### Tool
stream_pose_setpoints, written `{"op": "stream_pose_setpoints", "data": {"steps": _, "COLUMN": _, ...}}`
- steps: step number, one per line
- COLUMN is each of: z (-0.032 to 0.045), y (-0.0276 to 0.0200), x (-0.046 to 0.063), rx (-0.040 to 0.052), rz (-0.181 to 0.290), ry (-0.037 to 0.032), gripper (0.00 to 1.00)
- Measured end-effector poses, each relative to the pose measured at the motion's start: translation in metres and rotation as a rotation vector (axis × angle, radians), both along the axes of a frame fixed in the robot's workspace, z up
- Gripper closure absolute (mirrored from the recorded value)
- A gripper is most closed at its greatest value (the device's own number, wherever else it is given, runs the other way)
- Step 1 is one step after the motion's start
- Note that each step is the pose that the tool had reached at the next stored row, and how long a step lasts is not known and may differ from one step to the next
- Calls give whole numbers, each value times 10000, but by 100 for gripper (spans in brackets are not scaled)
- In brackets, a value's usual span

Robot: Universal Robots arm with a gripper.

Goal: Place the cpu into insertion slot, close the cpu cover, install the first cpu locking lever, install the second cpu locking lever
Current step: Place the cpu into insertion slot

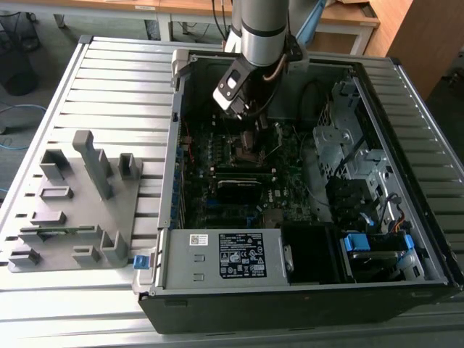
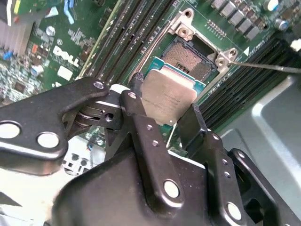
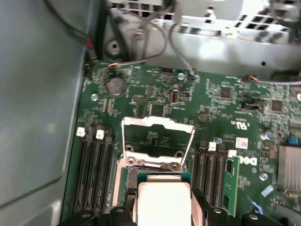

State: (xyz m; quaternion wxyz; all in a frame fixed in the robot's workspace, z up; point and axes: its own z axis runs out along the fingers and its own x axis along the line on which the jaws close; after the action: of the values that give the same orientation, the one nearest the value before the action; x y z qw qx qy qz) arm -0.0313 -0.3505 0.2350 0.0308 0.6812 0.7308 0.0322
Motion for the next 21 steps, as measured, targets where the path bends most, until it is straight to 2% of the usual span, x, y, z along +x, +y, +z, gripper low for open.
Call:
{"op": "stream_pose_setpoints", "data": {"steps": 5, "z": -4, "y": 0, "x": 0, "rx": 0, "rz": -917, "ry": 0, "gripper": 46}}
{"op": "stream_pose_setpoints", "data": {"steps": 7, "z": -3, "y": 0, "x": 0, "rx": -2, "rz": -1085, "ry": 1, "gripper": 46}}
{"op": "stream_pose_setpoints", "data": {"steps": 10, "z": -4, "y": 1, "x": 0, "rx": -1, "rz": -1090, "ry": -3, "gripper": 46}}
{"op": "stream_pose_setpoints", "data": {"steps": 13, "z": -11, "y": 1, "x": -1, "rx": 4, "rz": -1019, "ry": -39, "gripper": 46}}
{"op": "stream_pose_setpoints", "data": {"steps": 16, "z": -19, "y": 2, "x": -2, "rx": 48, "rz": -962, "ry": -57, "gripper": 46}}
{"op": "stream_pose_setpoints", "data": {"steps": 21, "z": -27, "y": 7, "x": -25, "rx": 49, "rz": -960, "ry": -57, "gripper": 46}}
